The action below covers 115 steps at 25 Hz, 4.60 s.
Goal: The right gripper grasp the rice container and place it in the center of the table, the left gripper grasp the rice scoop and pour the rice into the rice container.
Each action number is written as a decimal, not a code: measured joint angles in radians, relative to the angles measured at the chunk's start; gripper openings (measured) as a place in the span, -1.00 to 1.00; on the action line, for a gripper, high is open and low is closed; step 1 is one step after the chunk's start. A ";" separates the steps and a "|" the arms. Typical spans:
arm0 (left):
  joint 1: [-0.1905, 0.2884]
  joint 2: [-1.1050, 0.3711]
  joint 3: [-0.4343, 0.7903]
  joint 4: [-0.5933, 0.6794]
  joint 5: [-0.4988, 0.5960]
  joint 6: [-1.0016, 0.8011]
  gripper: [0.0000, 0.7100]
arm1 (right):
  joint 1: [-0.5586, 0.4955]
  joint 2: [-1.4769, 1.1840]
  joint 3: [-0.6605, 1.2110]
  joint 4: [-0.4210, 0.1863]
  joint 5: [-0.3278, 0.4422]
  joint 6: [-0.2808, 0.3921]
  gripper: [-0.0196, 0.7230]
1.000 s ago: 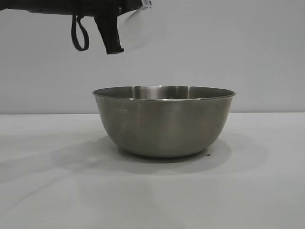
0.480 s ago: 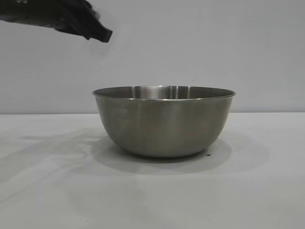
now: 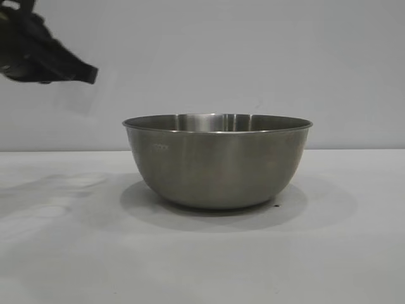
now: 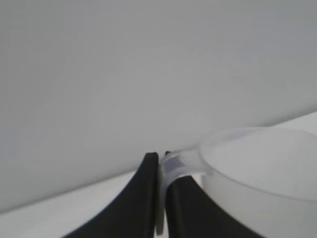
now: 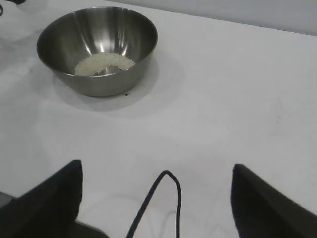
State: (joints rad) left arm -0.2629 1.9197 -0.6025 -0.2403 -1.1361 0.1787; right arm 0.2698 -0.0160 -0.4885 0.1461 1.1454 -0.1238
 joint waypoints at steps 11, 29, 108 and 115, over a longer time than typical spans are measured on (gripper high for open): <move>0.009 0.111 0.002 0.150 0.000 -0.051 -1.00 | 0.000 0.000 0.000 0.000 0.000 0.000 0.59; 0.009 0.173 0.070 0.154 -0.002 -0.134 -0.16 | 0.000 0.000 0.000 0.000 0.000 0.000 0.59; 0.009 -1.864 0.080 0.195 2.317 -0.180 -0.09 | 0.000 0.000 0.000 0.000 0.000 0.000 0.59; 0.009 -1.920 0.080 0.201 2.389 -0.180 -0.09 | 0.000 0.000 0.000 0.000 0.000 0.000 0.59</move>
State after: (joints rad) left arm -0.2537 -0.0006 -0.5221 -0.0392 1.2533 -0.0015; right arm 0.2698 -0.0160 -0.4885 0.1461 1.1454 -0.1238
